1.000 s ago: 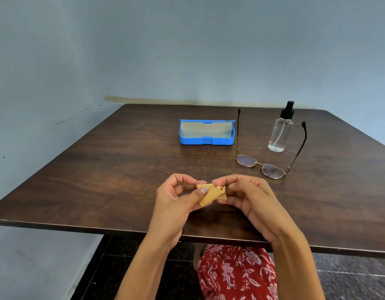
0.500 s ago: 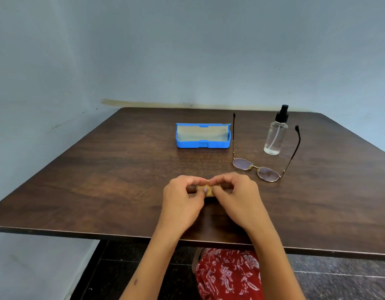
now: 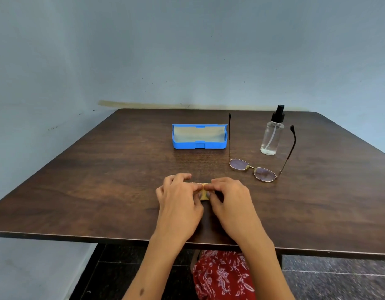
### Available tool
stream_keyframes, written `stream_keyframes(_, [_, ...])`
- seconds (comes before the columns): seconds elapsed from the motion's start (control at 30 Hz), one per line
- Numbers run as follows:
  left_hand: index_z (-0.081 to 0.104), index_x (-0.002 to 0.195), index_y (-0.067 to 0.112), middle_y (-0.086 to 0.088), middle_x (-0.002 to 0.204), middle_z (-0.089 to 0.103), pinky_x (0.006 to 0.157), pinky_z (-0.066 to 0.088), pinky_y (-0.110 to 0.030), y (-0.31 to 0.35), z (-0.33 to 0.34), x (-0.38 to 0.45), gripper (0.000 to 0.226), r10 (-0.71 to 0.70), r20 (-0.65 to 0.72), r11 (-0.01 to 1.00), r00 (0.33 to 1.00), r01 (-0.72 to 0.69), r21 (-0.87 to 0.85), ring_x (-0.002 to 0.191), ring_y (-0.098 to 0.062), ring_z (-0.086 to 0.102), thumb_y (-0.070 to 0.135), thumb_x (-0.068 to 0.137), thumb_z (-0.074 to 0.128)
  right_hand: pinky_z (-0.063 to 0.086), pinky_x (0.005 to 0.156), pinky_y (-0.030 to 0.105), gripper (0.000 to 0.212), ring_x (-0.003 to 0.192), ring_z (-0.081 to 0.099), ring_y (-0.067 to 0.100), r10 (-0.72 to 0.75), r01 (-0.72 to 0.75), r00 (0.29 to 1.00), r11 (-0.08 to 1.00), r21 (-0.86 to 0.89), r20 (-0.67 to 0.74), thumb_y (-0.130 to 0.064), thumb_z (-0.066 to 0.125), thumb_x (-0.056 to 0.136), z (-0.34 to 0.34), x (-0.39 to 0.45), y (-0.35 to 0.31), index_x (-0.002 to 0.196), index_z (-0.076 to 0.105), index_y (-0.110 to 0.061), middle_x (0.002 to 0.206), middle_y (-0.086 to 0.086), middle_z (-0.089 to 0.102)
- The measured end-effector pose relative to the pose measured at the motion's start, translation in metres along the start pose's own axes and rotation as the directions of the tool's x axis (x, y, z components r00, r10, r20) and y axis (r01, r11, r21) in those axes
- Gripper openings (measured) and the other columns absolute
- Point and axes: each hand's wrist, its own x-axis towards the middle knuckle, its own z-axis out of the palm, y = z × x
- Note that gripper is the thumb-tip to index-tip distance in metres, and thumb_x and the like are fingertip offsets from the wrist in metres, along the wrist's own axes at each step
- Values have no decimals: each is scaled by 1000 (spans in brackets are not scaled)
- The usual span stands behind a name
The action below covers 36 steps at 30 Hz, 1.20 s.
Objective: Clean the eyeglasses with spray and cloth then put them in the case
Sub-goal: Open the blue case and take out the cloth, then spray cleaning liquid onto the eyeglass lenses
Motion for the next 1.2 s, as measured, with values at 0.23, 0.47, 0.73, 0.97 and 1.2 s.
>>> stream_keyframes(0.23, [62,114,28,10,124,55,104,34,-31,21,-10,10,30,17,-121,965,992,-48,-259,117,-7,46,23,84,63,40,71,17,2,73,63,4,413,-312,806,905,288,-425,-24,70,80,-50,-15,22,81,72,-23,75,-9,68])
stream_keyframes(0.47, [53,125,14,2,118,61,92,45,-23,58,1,55,46,-121,6,779,993,99,-619,104,-11,57,16,81,68,52,85,39,33,85,66,24,601,-475,758,776,415,-255,-21,76,73,-79,9,75,104,63,-19,90,0,67])
stream_keyframes(0.73, [49,131,13,-2,126,57,89,39,-21,63,26,100,43,-193,81,820,978,206,-534,114,-12,52,8,88,54,53,83,39,17,80,67,25,489,-410,840,856,315,-237,-3,63,77,-71,36,90,79,68,-18,72,2,69])
stream_keyframes(0.97, [65,108,11,-3,110,66,87,46,-25,52,23,101,21,-184,-110,883,977,115,-455,100,-15,60,16,90,57,52,80,34,21,82,65,28,414,-375,893,901,218,-176,3,58,79,-69,53,91,74,63,-17,72,5,64])
stream_keyframes(1.2, [67,102,13,-1,100,68,80,37,-24,38,13,86,17,-178,-278,953,944,95,-289,94,-14,56,21,91,56,53,83,37,24,78,67,28,397,-367,910,905,214,-117,6,56,80,-61,66,84,72,60,-16,78,10,65])
